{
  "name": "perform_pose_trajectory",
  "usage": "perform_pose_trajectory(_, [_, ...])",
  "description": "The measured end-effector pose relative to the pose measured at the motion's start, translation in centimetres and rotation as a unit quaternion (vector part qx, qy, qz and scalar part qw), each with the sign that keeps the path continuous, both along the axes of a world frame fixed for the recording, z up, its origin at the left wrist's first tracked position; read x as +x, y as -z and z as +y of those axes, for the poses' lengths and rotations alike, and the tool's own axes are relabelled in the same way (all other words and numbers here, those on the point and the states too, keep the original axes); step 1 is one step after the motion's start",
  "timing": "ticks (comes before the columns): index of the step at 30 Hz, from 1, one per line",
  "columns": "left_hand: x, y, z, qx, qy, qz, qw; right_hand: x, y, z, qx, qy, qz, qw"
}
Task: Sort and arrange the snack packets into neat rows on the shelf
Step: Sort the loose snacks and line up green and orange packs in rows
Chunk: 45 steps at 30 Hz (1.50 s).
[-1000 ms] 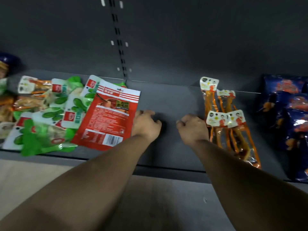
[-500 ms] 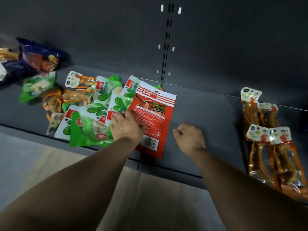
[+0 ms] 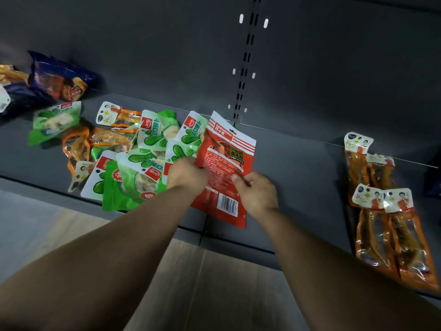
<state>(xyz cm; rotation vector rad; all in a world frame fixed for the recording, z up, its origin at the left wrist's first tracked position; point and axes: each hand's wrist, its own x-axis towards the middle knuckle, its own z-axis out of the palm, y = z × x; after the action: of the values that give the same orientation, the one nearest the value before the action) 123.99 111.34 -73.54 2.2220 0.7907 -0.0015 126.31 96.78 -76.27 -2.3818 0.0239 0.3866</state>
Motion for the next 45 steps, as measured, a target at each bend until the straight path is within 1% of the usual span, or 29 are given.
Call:
perform_pose_trajectory(2, [0.3, -1.1, -1.4, -0.009, 0.024, -0.056, 0.998, 0.7, -0.2, 0.5, 0.082, 0.054, 0.021, 0.995])
perform_pose_trajectory(3, [0.4, -1.6, -2.2, -0.013, 0.051, -0.081, 0.995, 1.0, -0.4, 0.8, 0.125, 0.081, 0.031, 0.988])
perform_pose_trajectory(5, [0.7, -2.4, -3.8, -0.022, 0.127, -0.103, 0.986, 1.3, -1.1, 1.0, 0.224, 0.131, 0.061, 0.964])
perform_pose_trajectory(7, [0.6, -3.0, -5.1, -0.046, 0.194, -0.094, 0.975, 1.7, -1.4, 0.7, 0.332, 0.181, 0.110, 0.919])
perform_pose_trajectory(9, [0.3, -3.2, -6.0, -0.084, 0.241, -0.078, 0.964, 2.1, -1.8, -0.1, 0.411, 0.204, 0.149, 0.876])
perform_pose_trajectory(12, [-0.3, -2.9, -6.9, -0.114, 0.300, -0.050, 0.946, 2.6, -2.3, -1.7, 0.499, 0.205, 0.192, 0.820])
perform_pose_trajectory(13, [-0.4, -2.7, -7.1, -0.117, 0.324, -0.036, 0.938, 2.6, -2.4, -2.1, 0.517, 0.202, 0.203, 0.806])
perform_pose_trajectory(14, [-0.5, -2.5, -7.3, -0.120, 0.347, -0.021, 0.930, 2.5, -2.6, -2.5, 0.521, 0.201, 0.213, 0.802])
perform_pose_trajectory(15, [-0.6, -2.5, -7.5, -0.126, 0.362, -0.006, 0.924, 2.4, -2.6, -2.9, 0.521, 0.201, 0.219, 0.800])
perform_pose_trajectory(17, [-0.8, -2.4, -7.7, -0.163, 0.362, 0.017, 0.918, 2.1, -2.8, -3.6, 0.508, 0.218, 0.227, 0.802])
perform_pose_trajectory(20, [-0.9, -2.2, -7.9, -0.252, 0.314, -0.008, 0.915, 1.9, -3.0, -4.4, 0.470, 0.251, 0.216, 0.818])
perform_pose_trajectory(21, [-0.9, -2.2, -7.9, -0.263, 0.288, -0.025, 0.920, 1.9, -3.1, -4.6, 0.456, 0.255, 0.204, 0.828])
perform_pose_trajectory(22, [-0.8, -2.3, -7.8, -0.255, 0.257, -0.043, 0.931, 1.9, -3.2, -4.7, 0.444, 0.253, 0.193, 0.838])
perform_pose_trajectory(25, [-0.1, -2.1, -6.7, -0.167, 0.167, -0.101, 0.967, 1.7, -3.4, -5.0, 0.418, 0.244, 0.181, 0.856])
perform_pose_trajectory(27, [0.5, -2.1, -5.9, -0.117, 0.105, -0.120, 0.980, 1.7, -3.5, -5.5, 0.408, 0.232, 0.185, 0.863])
perform_pose_trajectory(29, [0.9, -1.7, -5.1, -0.094, 0.040, -0.127, 0.987, 1.7, -3.6, -6.1, 0.404, 0.210, 0.191, 0.869])
perform_pose_trajectory(31, [1.3, -1.4, -4.3, -0.093, -0.008, -0.123, 0.988, 1.8, -3.7, -6.6, 0.397, 0.182, 0.198, 0.877])
perform_pose_trajectory(34, [1.6, -0.9, -3.3, -0.102, -0.054, -0.107, 0.988, 2.1, -3.4, -7.3, 0.376, 0.151, 0.206, 0.891])
perform_pose_trajectory(37, [1.8, -0.5, -2.8, -0.146, -0.092, -0.103, 0.980, 2.3, -3.1, -7.7, 0.357, 0.126, 0.214, 0.900])
perform_pose_trajectory(40, [1.9, -0.1, -2.6, -0.169, -0.107, -0.107, 0.974, 2.3, -3.1, -7.9, 0.359, 0.113, 0.218, 0.900])
perform_pose_trajectory(45, [1.9, -0.2, -3.0, -0.169, -0.110, -0.098, 0.975, 2.1, -3.2, -7.9, 0.369, 0.110, 0.220, 0.896])
